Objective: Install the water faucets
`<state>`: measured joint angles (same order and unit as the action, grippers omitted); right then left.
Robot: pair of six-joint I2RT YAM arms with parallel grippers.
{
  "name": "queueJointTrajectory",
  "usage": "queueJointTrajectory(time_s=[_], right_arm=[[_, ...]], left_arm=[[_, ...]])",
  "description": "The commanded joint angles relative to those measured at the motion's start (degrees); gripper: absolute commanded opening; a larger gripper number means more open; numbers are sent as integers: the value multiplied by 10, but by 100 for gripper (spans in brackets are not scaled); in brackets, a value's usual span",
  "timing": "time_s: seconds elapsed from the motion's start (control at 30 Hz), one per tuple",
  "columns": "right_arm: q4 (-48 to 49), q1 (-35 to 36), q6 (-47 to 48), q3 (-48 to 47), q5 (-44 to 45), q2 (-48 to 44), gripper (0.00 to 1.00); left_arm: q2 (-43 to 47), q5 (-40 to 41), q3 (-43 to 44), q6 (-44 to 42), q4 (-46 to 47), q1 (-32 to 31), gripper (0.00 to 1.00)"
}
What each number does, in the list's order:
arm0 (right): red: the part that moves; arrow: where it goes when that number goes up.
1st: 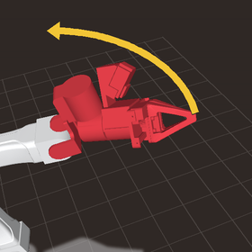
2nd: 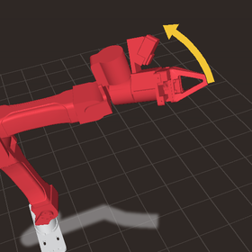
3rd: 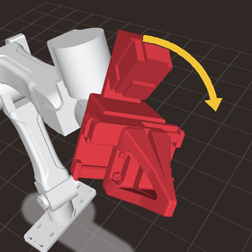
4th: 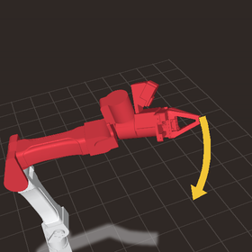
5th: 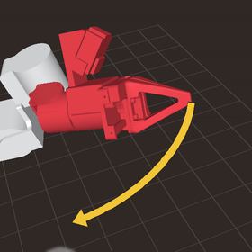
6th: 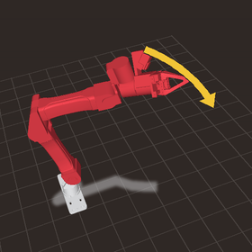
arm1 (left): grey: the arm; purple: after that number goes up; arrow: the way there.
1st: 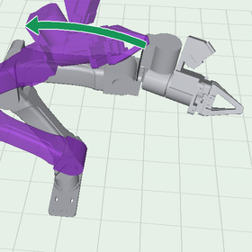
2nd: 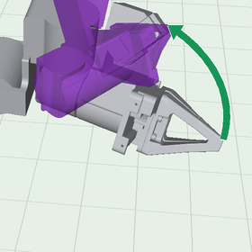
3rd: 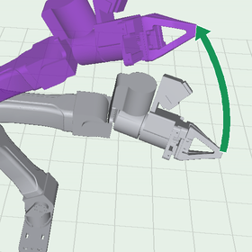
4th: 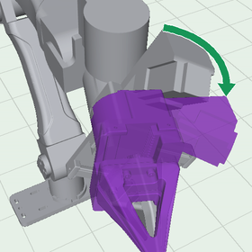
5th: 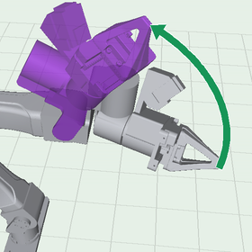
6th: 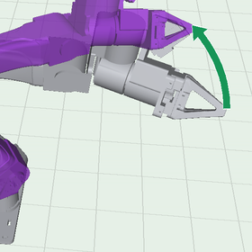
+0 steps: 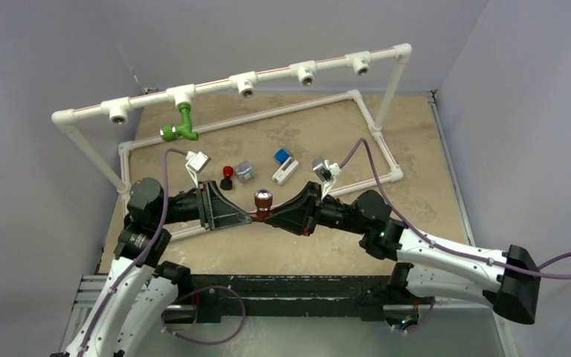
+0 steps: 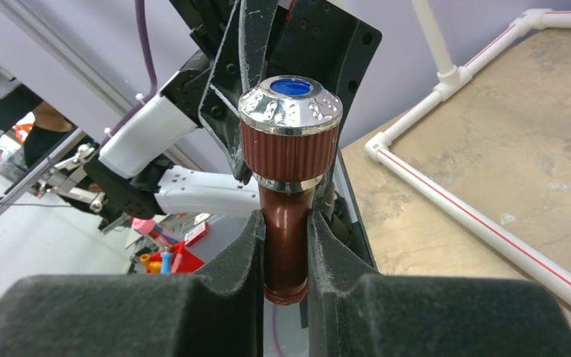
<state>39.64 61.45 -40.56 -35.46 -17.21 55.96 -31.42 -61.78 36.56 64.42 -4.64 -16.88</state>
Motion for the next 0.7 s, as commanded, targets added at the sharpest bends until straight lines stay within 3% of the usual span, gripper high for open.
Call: queueJointTrajectory(time_s=[0.0,0.17,0.47,0.67], right_arm=[[-34,3,44,-48,38,-29,0],[-109,3,85,-72,88,-57,0],[-248,3,147,-121,206,-124,0],[-343,3,208,-166,348,-140,0]], left_arm=[[-17,30,61,-66,-70,-1,51],[-48,39,122,-129,-132,-1,56],[-136,42,238,-178,-165,-1,60],[-224,54,353,-214,-170,-1,60]])
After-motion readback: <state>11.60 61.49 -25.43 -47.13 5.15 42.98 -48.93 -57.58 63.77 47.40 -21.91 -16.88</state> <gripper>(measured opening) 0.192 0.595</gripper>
